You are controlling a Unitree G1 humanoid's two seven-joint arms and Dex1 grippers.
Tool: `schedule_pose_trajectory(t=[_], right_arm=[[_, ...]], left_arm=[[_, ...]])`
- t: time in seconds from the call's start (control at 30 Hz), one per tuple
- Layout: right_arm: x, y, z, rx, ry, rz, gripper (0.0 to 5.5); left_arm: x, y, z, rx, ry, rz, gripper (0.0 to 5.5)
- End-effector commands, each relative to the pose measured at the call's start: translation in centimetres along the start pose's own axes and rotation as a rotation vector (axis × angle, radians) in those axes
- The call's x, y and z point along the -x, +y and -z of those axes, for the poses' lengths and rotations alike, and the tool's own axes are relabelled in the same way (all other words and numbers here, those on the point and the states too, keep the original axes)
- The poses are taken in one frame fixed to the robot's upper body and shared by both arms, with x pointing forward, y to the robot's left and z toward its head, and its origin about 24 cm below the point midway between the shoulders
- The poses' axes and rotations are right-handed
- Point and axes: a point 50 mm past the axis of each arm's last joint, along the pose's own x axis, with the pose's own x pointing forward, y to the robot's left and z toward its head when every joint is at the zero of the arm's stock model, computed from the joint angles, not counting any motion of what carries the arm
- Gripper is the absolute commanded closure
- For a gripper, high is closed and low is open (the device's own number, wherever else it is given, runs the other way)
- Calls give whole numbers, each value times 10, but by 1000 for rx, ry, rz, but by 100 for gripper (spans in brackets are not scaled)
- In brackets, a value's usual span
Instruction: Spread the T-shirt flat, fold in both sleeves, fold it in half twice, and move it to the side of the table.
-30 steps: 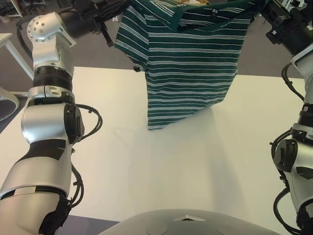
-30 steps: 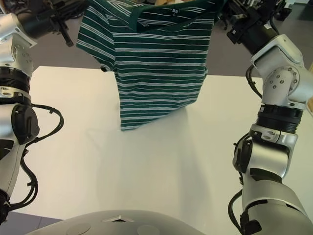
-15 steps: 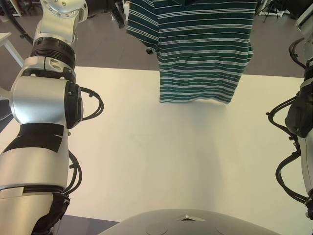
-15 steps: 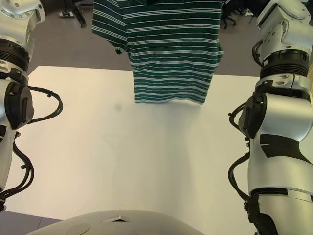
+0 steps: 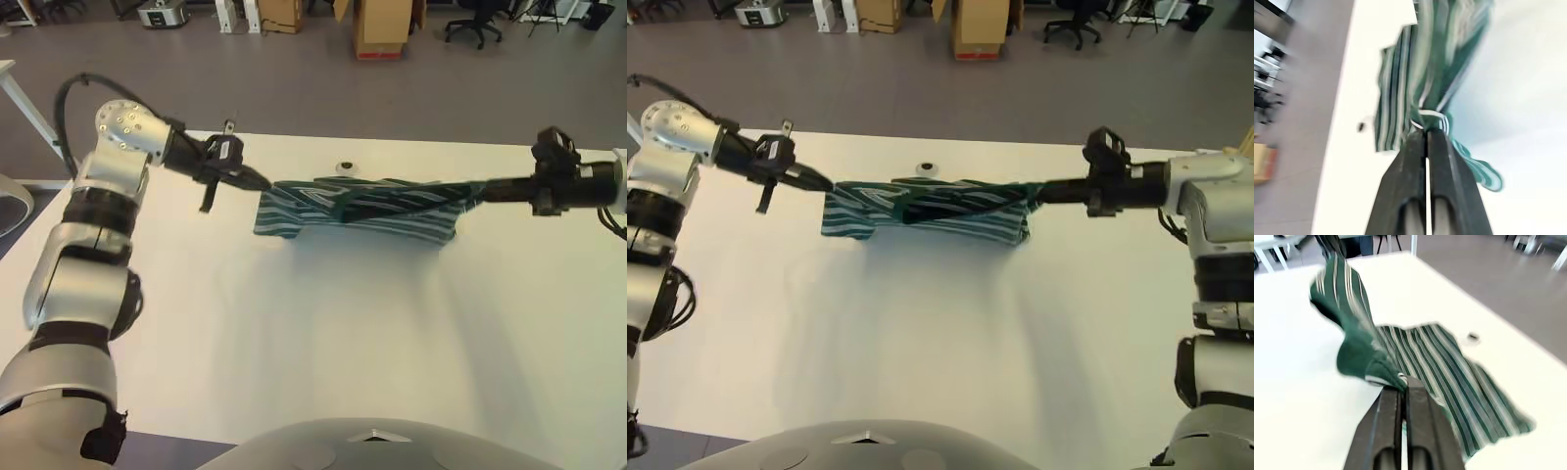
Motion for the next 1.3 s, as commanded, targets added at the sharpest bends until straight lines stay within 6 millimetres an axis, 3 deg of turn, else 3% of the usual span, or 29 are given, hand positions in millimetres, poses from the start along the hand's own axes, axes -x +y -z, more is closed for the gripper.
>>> schedule_pose_trajectory(t=[0.03,0.13,0.23,0.6,0.8,0.93,1.0,1.1,1.2,1.3], right_arm=[[11,27,-2,-17,44,-94,550],[-3,65,20,-143,102,-319,550],[-14,89,41,-220,151,-400,550],[-28,136,117,-402,333,-369,550],[-51,150,144,-418,334,-271,550],[-44,154,156,-420,410,-277,550],[-36,156,158,-423,448,-321,500],[-24,152,152,-406,455,-350,442],[-15,134,133,-417,336,-290,390],[-10,120,114,-432,197,-251,387]], left_arm=[[1,-33,-11,92,-29,160,548],[-20,-78,-18,222,-111,368,548],[-37,-112,-23,267,-137,517,548],[-72,-185,10,142,-14,610,548],[-90,-207,22,38,-24,550,548],[-81,-221,34,31,34,621,528],[-78,-223,34,59,22,630,488],[-71,-222,23,166,-40,596,432],[-59,-213,14,261,-66,538,383],[-53,-193,8,294,-95,440,332]])
